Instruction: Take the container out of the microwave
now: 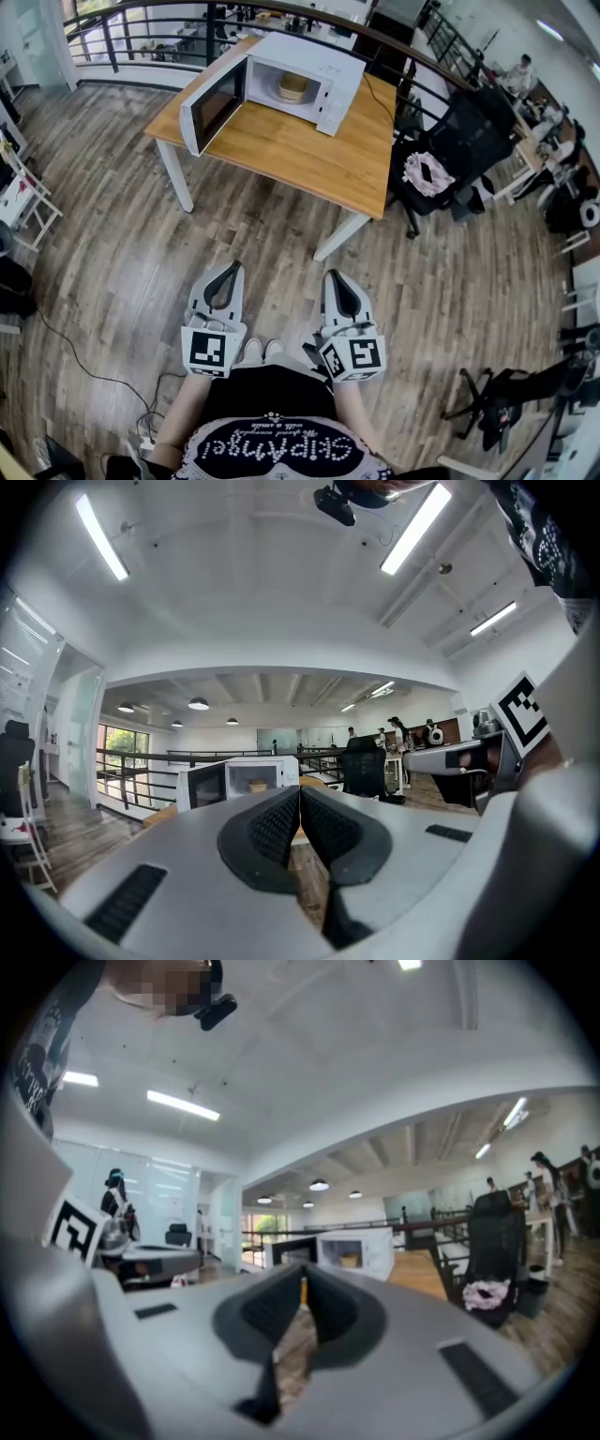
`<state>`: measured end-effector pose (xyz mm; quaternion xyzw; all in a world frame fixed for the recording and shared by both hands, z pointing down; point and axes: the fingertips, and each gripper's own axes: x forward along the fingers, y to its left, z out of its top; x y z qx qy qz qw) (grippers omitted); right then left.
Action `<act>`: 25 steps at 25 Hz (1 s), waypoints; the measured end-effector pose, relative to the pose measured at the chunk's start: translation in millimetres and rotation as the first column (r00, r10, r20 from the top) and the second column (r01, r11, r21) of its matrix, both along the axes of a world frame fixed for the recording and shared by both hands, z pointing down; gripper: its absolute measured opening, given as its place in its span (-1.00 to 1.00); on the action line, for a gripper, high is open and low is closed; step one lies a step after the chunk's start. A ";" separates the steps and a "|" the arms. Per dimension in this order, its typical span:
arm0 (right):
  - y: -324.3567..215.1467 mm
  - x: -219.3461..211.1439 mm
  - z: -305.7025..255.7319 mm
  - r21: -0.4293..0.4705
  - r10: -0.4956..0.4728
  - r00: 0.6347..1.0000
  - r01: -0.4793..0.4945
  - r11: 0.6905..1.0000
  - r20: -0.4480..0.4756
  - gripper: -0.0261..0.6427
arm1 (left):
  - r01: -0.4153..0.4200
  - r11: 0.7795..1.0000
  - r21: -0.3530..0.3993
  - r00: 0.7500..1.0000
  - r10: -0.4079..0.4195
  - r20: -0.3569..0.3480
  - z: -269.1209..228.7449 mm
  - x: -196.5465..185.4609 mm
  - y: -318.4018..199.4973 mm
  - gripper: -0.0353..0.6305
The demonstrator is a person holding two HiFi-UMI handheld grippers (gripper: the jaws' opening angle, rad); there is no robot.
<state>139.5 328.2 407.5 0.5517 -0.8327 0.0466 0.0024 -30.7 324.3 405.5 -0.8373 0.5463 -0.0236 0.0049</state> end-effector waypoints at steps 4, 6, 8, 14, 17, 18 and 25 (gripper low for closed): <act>-2.7 -6.4 2.2 -0.011 0.009 1.000 -0.009 1.000 0.003 -0.80 | 0.004 1.000 0.019 1.000 -0.004 0.009 -0.9 -10.1 -1.3 -0.80; -3.5 -8.5 2.8 -0.018 0.014 1.000 -0.014 1.000 -0.001 -0.80 | 0.011 1.000 0.014 1.000 -0.011 0.003 -0.2 -15.5 -1.7 -0.80; -5.5 -11.4 2.0 -0.017 0.013 1.000 -0.013 1.000 -0.005 -0.80 | 0.023 1.000 0.010 1.000 -0.023 -0.015 -0.1 -20.9 -3.2 -0.80; -15.7 -20.3 8.8 -0.028 -0.003 1.000 0.003 1.000 -0.003 -0.80 | 0.038 0.999 -0.006 0.999 -0.038 -0.038 7.8 -27.6 -13.4 -0.80; -26.2 -22.2 13.1 -0.032 -0.011 1.000 0.011 0.999 0.004 -0.80 | 0.035 0.999 -0.018 0.998 -0.036 -0.043 11.6 -26.5 -23.4 -0.80; -31.2 -22.0 14.5 -0.034 -0.011 1.000 0.012 0.999 0.006 -0.80 | 0.033 0.999 -0.021 0.999 -0.034 -0.041 12.5 -25.4 -28.5 -0.80; -77.4 -13.8 24.0 -0.049 -0.006 1.000 0.007 0.999 0.022 -0.80 | 0.012 0.999 -0.041 0.999 -0.014 -0.042 20.1 -10.3 -76.6 -0.80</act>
